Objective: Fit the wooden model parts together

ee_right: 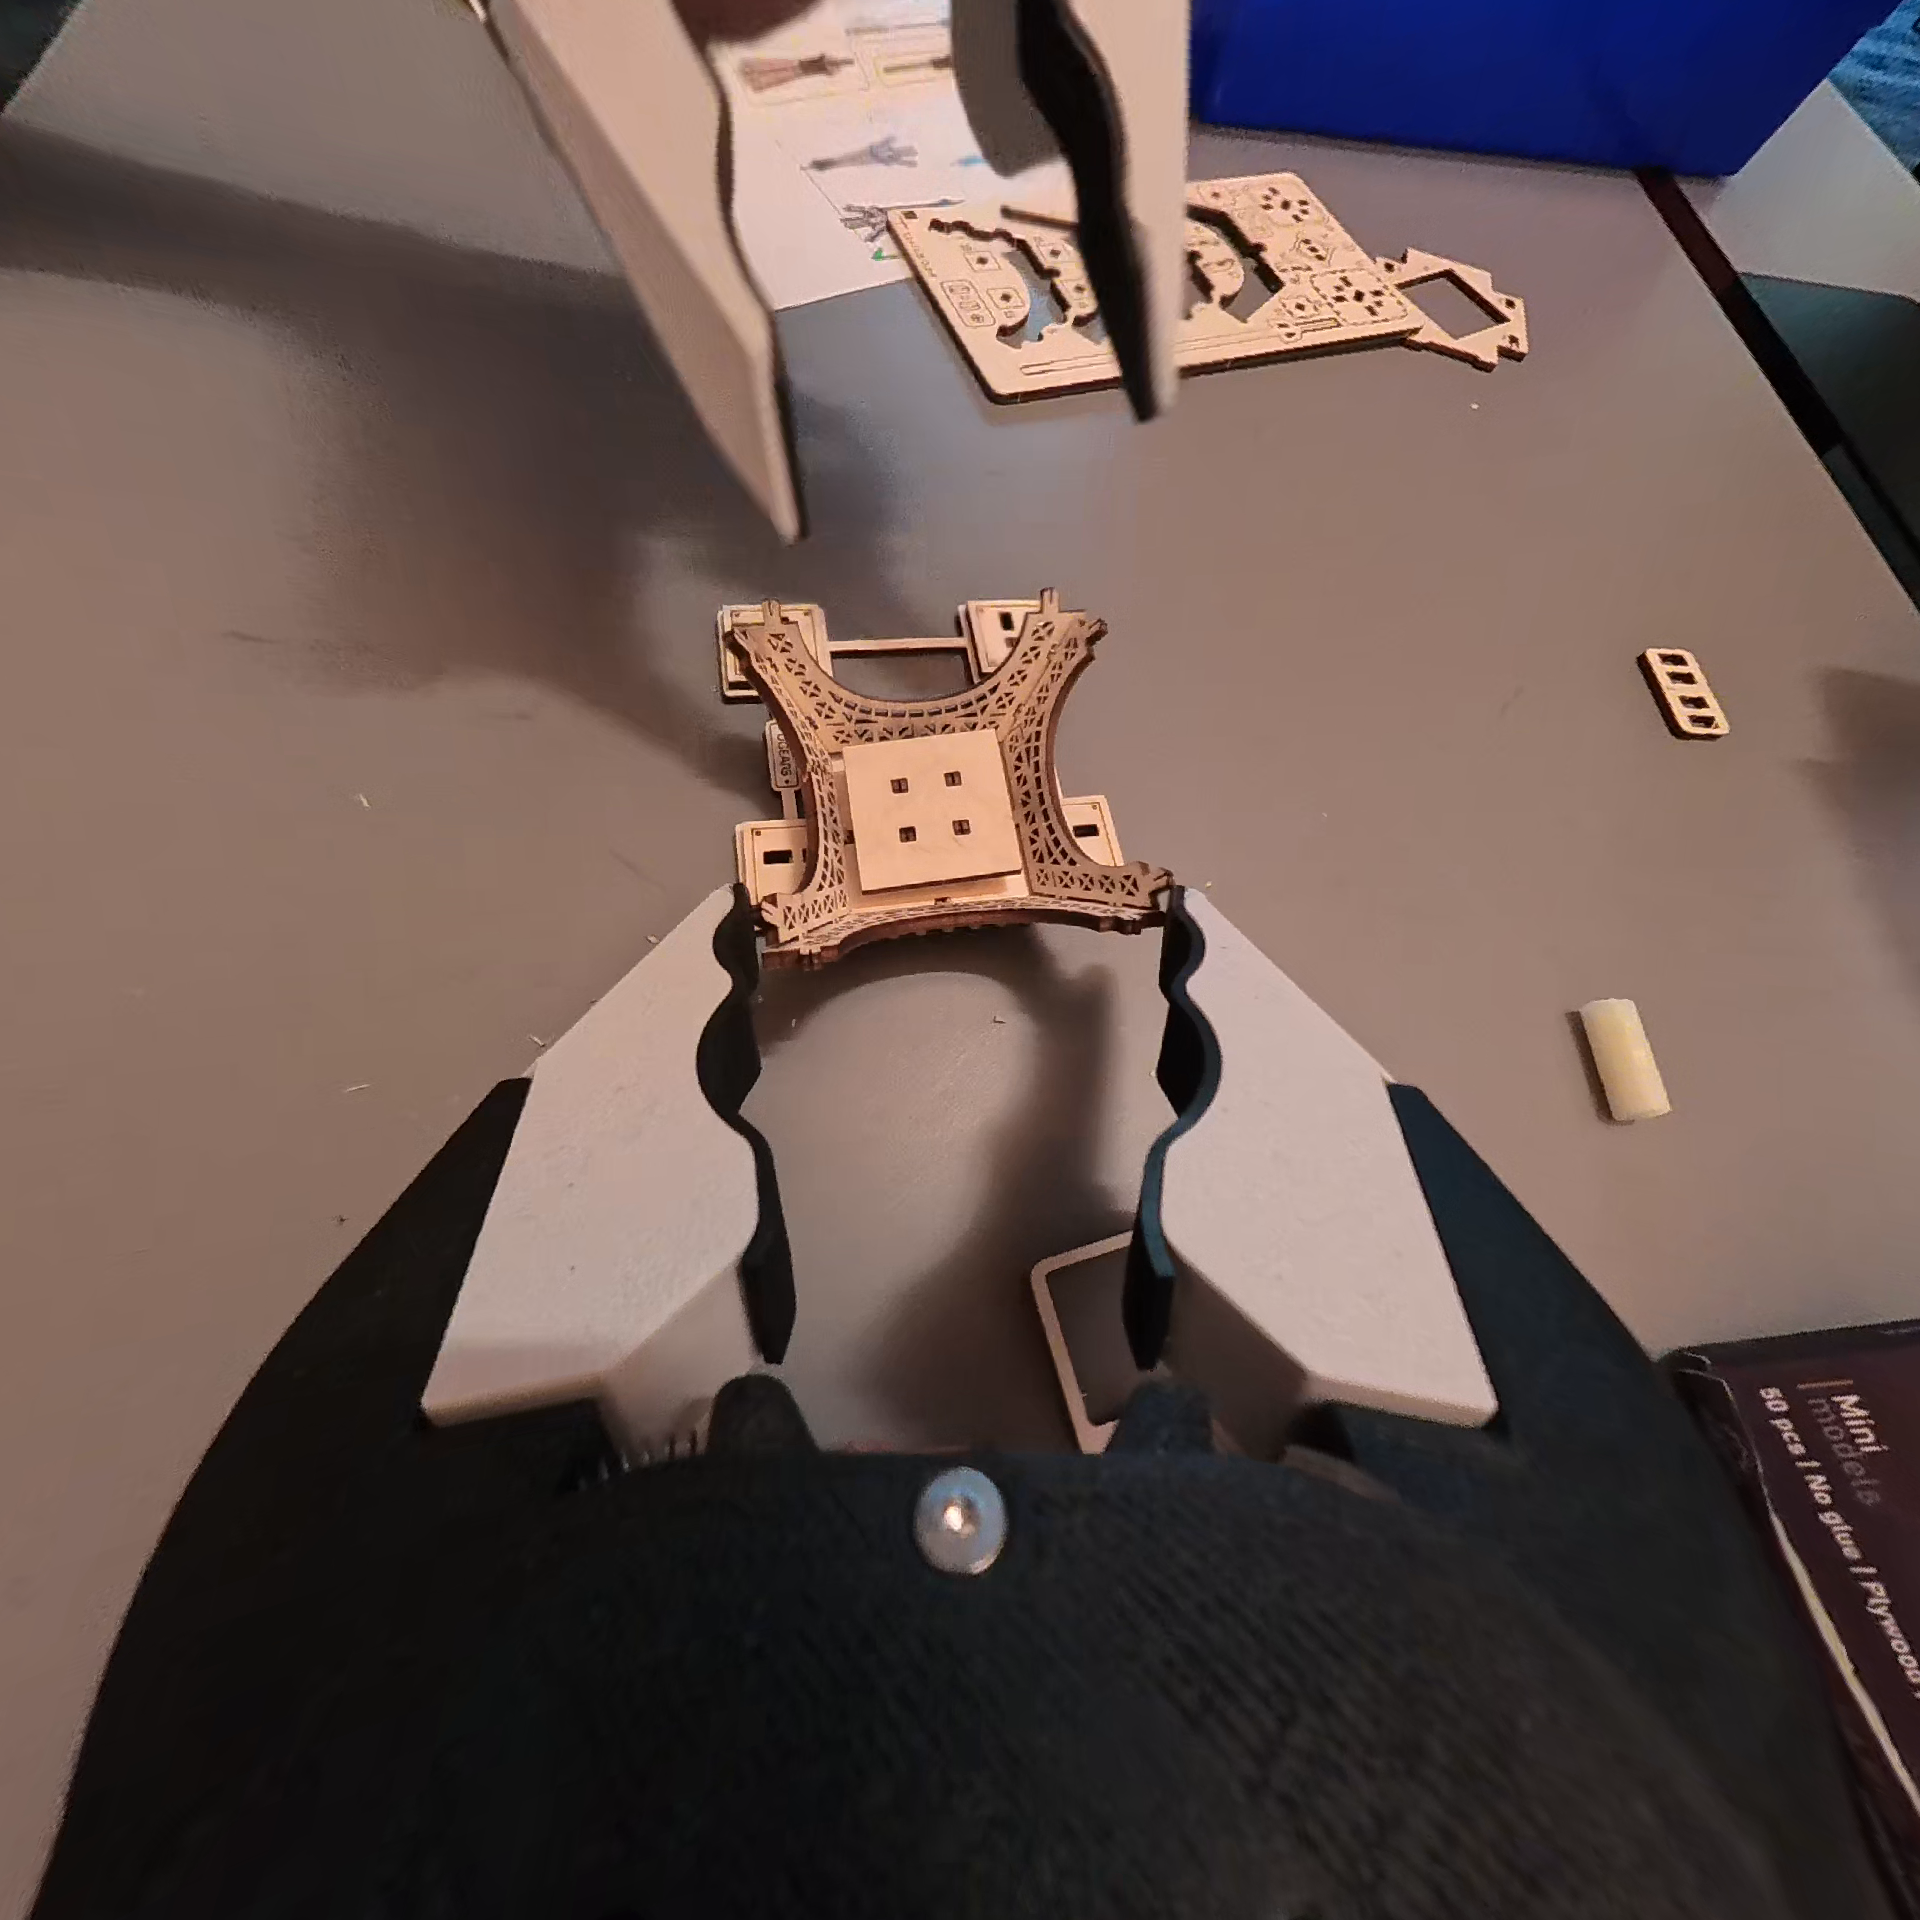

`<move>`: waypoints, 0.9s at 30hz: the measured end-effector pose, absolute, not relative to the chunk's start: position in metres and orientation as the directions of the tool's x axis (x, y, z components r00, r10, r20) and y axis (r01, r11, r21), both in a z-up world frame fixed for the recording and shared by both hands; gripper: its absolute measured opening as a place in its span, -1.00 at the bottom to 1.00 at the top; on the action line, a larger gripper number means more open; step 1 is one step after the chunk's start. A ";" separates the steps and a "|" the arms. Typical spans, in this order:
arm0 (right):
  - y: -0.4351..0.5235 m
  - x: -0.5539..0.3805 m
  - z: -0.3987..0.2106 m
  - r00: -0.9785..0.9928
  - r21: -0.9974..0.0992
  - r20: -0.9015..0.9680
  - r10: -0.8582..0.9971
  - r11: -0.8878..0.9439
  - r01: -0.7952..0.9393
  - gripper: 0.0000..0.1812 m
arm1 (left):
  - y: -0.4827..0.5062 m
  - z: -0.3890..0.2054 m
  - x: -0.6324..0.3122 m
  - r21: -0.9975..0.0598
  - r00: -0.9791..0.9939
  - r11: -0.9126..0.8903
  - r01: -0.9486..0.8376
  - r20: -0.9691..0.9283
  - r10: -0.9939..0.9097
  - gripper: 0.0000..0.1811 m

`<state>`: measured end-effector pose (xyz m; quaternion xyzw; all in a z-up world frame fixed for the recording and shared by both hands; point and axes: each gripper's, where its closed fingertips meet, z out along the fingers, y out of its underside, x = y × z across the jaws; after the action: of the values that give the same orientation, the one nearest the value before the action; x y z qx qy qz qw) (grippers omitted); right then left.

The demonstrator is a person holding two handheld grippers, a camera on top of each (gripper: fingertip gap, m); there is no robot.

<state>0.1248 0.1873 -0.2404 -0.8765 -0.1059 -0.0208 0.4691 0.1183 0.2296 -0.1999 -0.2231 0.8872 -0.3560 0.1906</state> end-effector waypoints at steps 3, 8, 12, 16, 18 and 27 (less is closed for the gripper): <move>0.187 0.125 -0.240 0.977 -0.817 0.145 0.159 -0.538 0.209 -0.15 | 0.211 -0.193 0.115 -0.681 -0.854 0.694 -0.234 -0.197 -0.481 -0.74; 0.187 0.127 -0.241 0.980 -0.816 0.134 0.147 -0.545 0.194 -0.15 | 0.204 -0.206 0.126 -0.588 -0.869 0.756 -0.287 -0.173 -0.464 -1.00; 0.187 0.127 -0.241 0.979 -0.816 0.142 0.143 -0.543 0.198 -0.15 | 0.196 -0.214 0.122 -0.566 -0.892 0.758 -0.325 -0.082 -0.444 -1.00; 0.188 0.127 -0.240 0.979 -0.817 0.141 0.146 -0.541 0.198 -0.15 | 0.193 -0.220 0.118 -0.479 -0.914 0.820 -0.312 -0.084 -0.397 -1.00; 0.189 0.127 -0.241 0.979 -0.817 0.142 0.147 -0.541 0.200 -0.15 | 0.193 -0.220 0.119 -0.438 -0.920 0.845 -0.308 -0.089 -0.381 -1.00; 0.195 0.132 -0.239 0.977 -0.817 0.180 0.116 -0.536 0.214 -0.16 | 0.204 -0.228 0.129 -0.340 -0.920 0.881 -0.328 -0.096 -0.380 -1.00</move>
<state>0.1324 0.1953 -0.2394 -0.8748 -0.0943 -0.0520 0.4723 0.1290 0.2043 -0.2285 -0.1830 0.9665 -0.1609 0.0803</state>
